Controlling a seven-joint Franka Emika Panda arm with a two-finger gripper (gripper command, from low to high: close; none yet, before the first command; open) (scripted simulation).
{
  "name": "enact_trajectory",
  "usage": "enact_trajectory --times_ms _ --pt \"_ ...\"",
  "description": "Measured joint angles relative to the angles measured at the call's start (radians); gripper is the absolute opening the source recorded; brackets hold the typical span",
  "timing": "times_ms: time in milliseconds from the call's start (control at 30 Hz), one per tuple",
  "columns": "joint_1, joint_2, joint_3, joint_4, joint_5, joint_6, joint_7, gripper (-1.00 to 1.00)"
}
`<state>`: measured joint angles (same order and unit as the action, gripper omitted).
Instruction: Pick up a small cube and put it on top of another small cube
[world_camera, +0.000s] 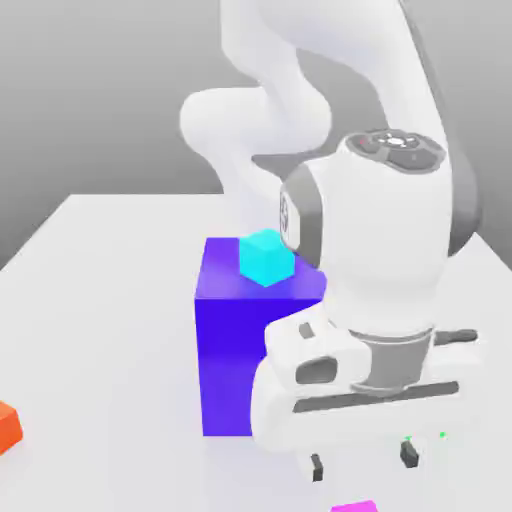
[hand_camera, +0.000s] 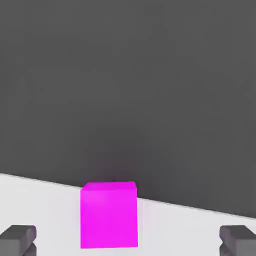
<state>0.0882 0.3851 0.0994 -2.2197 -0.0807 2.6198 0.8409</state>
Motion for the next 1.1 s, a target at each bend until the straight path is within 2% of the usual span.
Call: enact_trajectory --times_ms 133,167,367,533,733,900,1100 --pt "0.019 0.145 -0.019 0.029 -0.018 0.099 0.013 0.00" --pt "0.022 0.167 -0.022 0.033 -0.022 0.116 0.016 -1.00" --pt "0.023 0.178 -0.024 0.036 -0.023 0.125 0.017 -1.00" --pt "0.010 0.043 -0.004 0.004 0.001 0.021 0.001 -1.00" --pt "0.102 -0.168 0.069 -0.192 0.067 0.011 0.186 -1.00" --pt "0.207 -0.341 0.136 -0.373 0.079 0.019 0.399 -1.00" --pt "0.238 -0.200 0.096 -0.400 -0.029 0.181 0.522 -1.00"
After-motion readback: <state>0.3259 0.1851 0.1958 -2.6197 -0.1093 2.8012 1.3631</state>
